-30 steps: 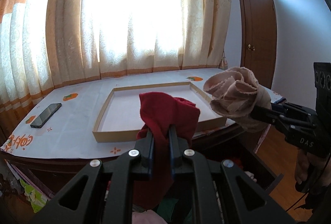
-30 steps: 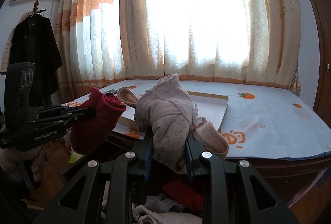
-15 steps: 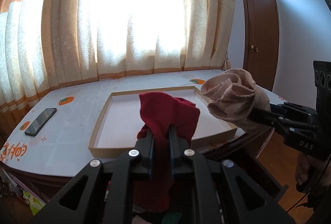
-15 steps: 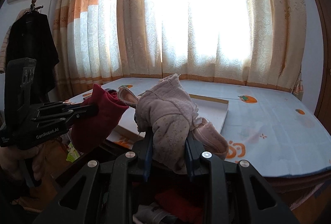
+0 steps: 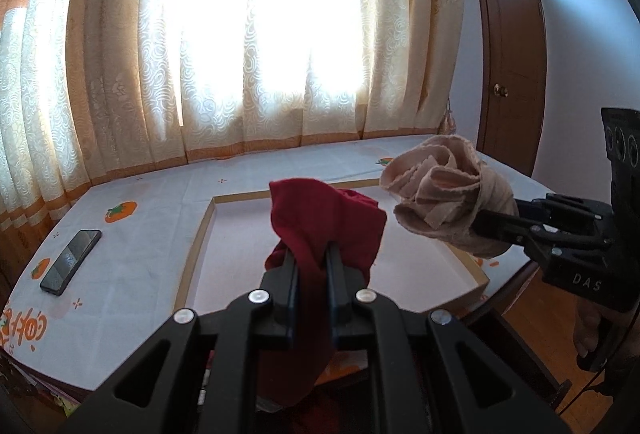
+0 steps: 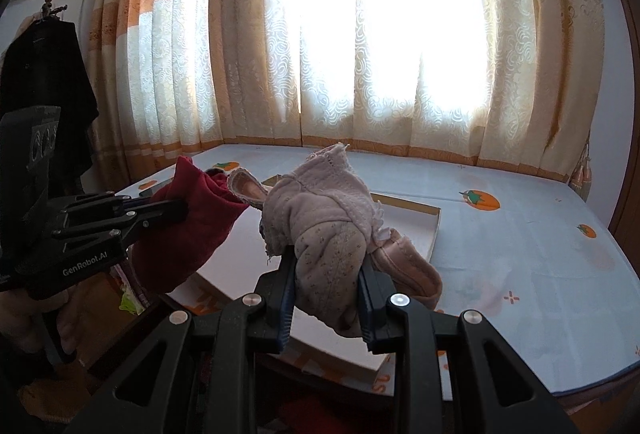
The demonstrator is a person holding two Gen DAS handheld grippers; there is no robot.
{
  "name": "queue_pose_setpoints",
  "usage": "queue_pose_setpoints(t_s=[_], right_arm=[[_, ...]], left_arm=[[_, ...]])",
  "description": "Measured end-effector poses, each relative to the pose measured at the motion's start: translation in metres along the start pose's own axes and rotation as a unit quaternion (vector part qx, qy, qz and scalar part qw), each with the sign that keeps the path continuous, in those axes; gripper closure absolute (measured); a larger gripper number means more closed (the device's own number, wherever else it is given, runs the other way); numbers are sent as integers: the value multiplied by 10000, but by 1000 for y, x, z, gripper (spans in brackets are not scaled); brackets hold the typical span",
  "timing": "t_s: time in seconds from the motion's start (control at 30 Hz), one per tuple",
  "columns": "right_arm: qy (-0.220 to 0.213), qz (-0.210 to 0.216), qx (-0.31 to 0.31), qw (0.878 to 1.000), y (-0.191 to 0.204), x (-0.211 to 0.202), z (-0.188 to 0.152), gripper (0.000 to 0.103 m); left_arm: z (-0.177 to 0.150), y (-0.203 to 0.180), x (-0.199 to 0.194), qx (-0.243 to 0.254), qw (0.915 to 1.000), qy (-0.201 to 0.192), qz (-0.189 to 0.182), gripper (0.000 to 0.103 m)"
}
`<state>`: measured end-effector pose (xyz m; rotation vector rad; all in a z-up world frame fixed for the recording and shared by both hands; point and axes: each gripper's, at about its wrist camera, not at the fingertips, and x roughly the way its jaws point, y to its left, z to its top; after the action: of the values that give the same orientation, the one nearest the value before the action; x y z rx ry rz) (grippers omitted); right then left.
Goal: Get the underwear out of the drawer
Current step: 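Lift both held underwear out of the drawer and carry them over the tray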
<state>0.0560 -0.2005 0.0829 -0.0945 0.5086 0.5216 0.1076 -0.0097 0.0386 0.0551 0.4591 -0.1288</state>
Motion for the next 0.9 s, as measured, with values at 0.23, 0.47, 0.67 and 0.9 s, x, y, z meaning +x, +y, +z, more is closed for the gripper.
queue_pose_setpoints(t_s=[0.23, 0.47, 0.67, 0.9], right_arm=[[219, -5, 134, 9997, -10, 22, 13, 74], [508, 0, 236, 9984, -20, 52, 27, 74], [757, -10, 410, 9963, -37, 78, 36, 74], [1006, -48, 533, 9935, -54, 108, 43, 74]], left_arm=[[14, 1, 21, -15, 9999, 157, -33, 94], [29, 3, 50, -119, 9990, 408, -108, 94], [42, 11, 82, -370, 9967, 686, -219, 94], [51, 16, 118, -633, 9932, 954, -219, 94]])
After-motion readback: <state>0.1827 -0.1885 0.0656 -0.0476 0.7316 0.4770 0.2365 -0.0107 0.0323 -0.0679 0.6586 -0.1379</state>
